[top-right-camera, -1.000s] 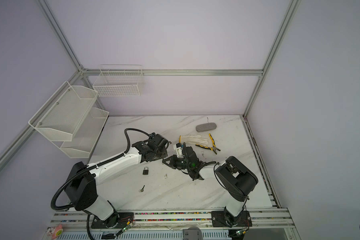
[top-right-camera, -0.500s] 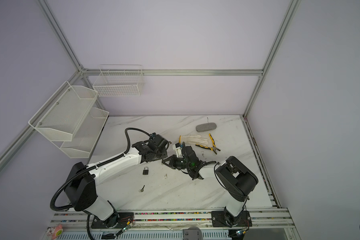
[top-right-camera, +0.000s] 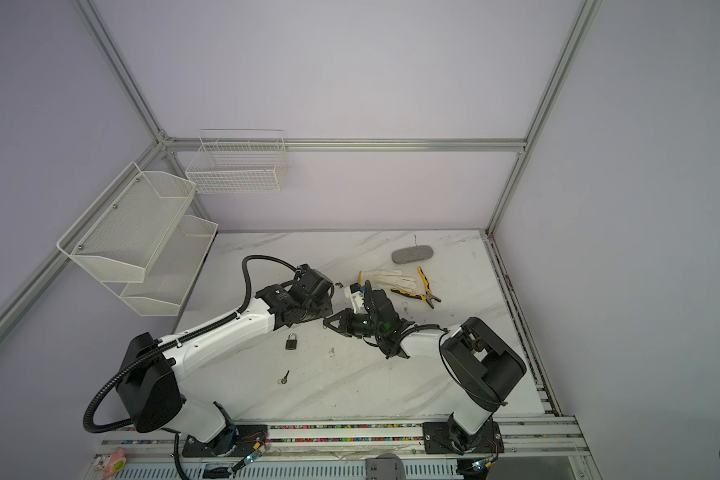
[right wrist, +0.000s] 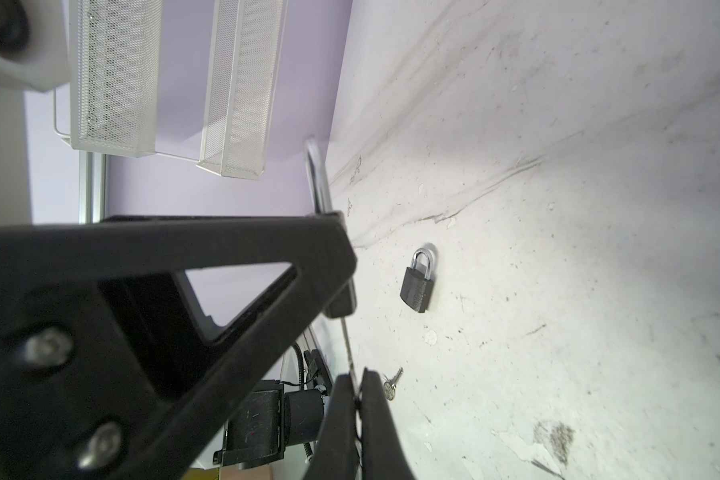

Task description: Unlock with the key

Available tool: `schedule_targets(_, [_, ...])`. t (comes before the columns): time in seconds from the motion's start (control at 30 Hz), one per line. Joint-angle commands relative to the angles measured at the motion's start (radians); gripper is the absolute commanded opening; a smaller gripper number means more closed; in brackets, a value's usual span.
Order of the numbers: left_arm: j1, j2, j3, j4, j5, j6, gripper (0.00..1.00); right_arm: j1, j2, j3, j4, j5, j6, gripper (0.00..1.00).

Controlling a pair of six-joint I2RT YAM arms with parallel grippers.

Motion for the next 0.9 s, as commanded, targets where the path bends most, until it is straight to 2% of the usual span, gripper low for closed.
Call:
schedule_targets(0.0, [0.006,-0.056,-0.074,-0.005,0.060,-0.067,0.00,-0.016,-0.051,0.038,0.019,0.049,-0.032,0.00])
schedule_targets(0.4, [0.008,-0.146,-0.169,0.011,0.037,-0.090,0.00,-0.009,-0.029,0.101,-0.082,0.046,-0.075,0.00])
schedule_targets(0.63, [0.011,-0.161,-0.206,0.052,0.070,-0.125,0.00,0.015,-0.004,0.140,-0.137,0.075,-0.120,0.00])
schedule_targets(0.87, [0.026,-0.208,-0.236,0.122,0.086,-0.186,0.00,0.048,0.016,0.131,-0.097,0.083,-0.104,0.00])
